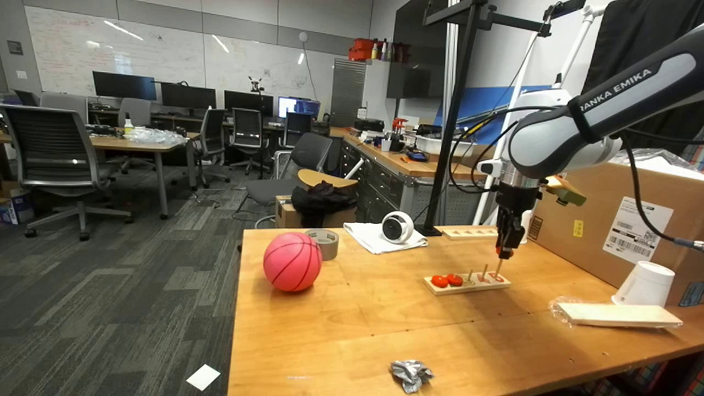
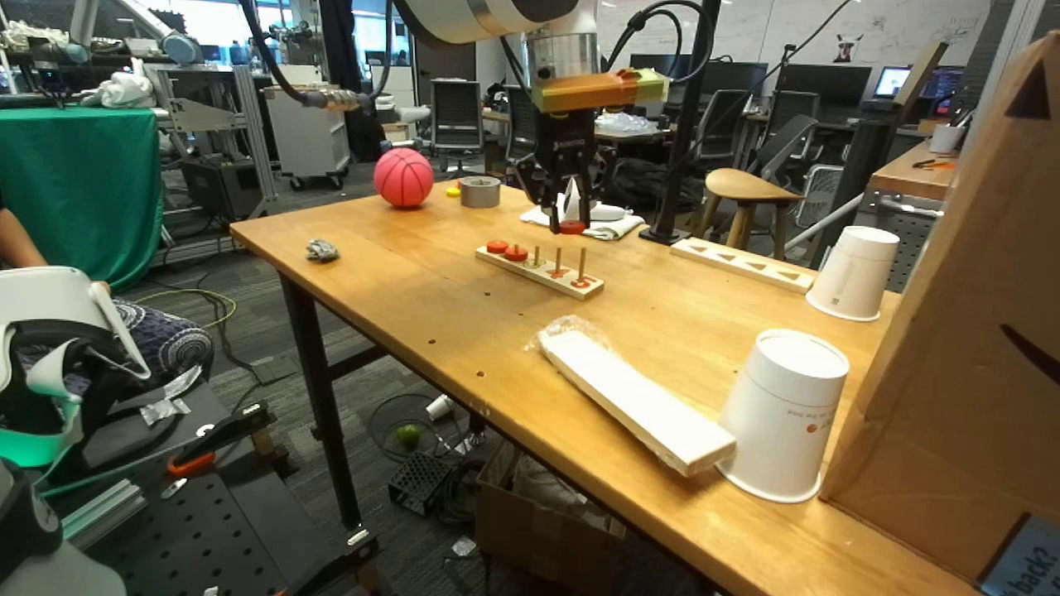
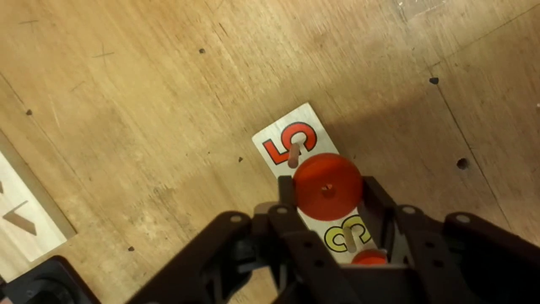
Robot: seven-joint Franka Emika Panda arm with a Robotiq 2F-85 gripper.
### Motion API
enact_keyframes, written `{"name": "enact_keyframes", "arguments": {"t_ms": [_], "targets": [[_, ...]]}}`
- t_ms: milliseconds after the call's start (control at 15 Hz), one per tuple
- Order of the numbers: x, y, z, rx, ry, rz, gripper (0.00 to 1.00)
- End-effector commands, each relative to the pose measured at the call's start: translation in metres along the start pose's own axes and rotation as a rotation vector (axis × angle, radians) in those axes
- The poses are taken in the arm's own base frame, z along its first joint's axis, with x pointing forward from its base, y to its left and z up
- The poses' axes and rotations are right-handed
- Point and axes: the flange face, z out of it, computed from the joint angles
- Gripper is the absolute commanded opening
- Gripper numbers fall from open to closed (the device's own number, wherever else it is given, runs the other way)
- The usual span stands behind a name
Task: Put the orange objects on the first pole on the right
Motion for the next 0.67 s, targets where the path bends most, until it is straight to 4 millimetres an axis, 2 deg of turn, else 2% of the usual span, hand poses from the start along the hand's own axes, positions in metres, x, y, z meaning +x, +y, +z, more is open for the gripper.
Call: {"name": "enact_keyframes", "arguments": {"t_ms": [0, 600], "targets": [[-0.003, 0.014, -0.005, -0.008, 0.012, 0.021, 0.17], [0.005, 0.023, 0.018, 0.015, -0.004, 0.016, 0.17]]}}
